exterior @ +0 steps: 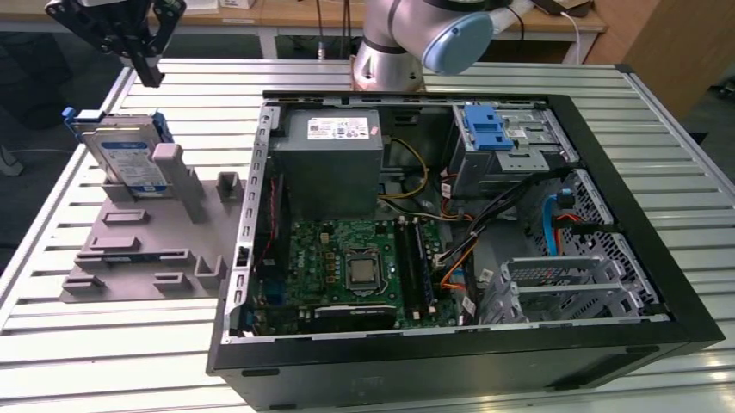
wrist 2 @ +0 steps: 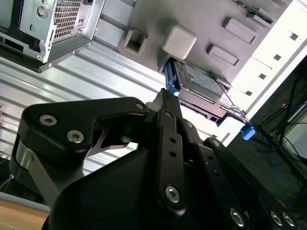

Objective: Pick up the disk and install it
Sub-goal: 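Reach for the disk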

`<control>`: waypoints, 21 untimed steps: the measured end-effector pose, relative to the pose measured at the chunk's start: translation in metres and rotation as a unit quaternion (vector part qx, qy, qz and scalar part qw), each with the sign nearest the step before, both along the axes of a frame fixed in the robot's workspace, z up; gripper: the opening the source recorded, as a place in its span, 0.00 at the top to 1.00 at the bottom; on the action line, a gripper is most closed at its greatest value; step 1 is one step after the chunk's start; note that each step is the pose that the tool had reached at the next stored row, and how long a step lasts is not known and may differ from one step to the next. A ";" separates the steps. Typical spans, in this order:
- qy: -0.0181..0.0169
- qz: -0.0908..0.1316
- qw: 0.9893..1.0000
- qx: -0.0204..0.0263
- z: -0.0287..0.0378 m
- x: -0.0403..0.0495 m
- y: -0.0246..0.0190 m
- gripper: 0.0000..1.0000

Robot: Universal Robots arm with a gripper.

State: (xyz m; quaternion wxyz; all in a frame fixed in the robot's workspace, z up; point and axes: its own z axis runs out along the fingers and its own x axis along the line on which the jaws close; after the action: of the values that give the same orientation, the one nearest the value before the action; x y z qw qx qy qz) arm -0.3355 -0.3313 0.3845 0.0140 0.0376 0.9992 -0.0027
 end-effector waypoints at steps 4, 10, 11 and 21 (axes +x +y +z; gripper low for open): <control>0.000 0.000 1.000 0.000 -0.0005 -0.0065 0.0034 0.89; 0.000 0.000 1.000 0.000 -0.0015 -0.0167 0.0075 0.89; 0.000 0.000 1.000 0.000 -0.0017 -0.0185 0.0080 0.89; 0.000 0.000 1.000 0.000 -0.0027 -0.0289 0.0097 0.89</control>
State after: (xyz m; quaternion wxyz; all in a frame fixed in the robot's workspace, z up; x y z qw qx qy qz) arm -0.3644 -0.3216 0.3819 0.0140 0.0375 0.9992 -0.0028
